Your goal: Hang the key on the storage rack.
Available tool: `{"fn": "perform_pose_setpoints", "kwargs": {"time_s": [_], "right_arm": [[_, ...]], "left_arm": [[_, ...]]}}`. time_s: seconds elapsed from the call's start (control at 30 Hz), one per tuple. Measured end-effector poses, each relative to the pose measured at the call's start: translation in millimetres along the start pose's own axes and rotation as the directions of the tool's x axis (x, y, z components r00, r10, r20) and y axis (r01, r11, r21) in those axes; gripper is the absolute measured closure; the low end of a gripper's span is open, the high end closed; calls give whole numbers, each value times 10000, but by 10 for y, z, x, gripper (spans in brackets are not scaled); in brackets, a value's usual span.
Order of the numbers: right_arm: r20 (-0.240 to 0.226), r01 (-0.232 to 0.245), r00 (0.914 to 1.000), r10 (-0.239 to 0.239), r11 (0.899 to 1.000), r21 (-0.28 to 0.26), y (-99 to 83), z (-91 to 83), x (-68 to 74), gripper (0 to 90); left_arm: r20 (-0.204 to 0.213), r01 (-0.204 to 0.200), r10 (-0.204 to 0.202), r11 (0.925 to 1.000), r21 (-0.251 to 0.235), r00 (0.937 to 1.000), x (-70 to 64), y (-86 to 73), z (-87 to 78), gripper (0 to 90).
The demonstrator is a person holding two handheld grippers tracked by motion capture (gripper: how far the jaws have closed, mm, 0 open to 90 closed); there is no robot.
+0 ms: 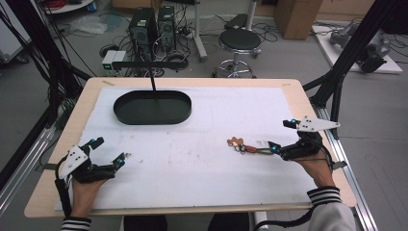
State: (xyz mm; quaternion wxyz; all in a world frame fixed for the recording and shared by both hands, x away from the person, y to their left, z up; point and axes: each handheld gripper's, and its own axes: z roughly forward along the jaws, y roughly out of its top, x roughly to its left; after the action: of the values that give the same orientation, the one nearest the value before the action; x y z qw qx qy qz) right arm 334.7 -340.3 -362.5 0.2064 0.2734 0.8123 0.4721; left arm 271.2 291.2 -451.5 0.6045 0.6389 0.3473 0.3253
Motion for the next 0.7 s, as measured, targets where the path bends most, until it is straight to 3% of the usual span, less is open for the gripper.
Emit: {"fn": "perform_pose_setpoints", "kwargs": {"time_s": [0.13, 0.23, 0.47, 0.53, 0.6, 0.63, 0.7], "right_arm": [[-318, 508, 9983, -480, 9940, 967, 58, 62, -76, 7], [-491, 773, 9962, -713, 9879, 1347, 75, 91, -102, 7], [-1211, 1508, 9851, -1222, 9522, 2658, 110, 251, -205, 7], [-1274, 1509, 9846, -1197, 9498, 2741, 110, 269, -217, 7], [-1432, 1718, 9808, -1322, 9333, 3152, 95, 327, -252, 8], [-1432, 1718, 9808, -1322, 9333, 3152, 95, 327, -252, 8], [-1520, 1792, 9792, -1340, 9230, 3405, 79, 366, -269, 7]], "left_arm": [[38, 14, -14, 10000, 3, 10000, 1, 0, 2, 17], [62, -9, 9, 10000, 41, 10000, 0, 1, 2, 17], [57, -11, 10, 10000, 61, 10000, 3, 1, 3, 17], [61, -10, 10, 10000, 63, 10000, 2, 2, 4, 17], [80, -38, 38, 10000, 76, 10000, 3, 3, 4, 17], [80, -38, 38, 10000, 76, 10000, 3, 3, 4, 17], [74, -31, 31, 10000, 79, 10000, 3, 3, 4, 17]]}}
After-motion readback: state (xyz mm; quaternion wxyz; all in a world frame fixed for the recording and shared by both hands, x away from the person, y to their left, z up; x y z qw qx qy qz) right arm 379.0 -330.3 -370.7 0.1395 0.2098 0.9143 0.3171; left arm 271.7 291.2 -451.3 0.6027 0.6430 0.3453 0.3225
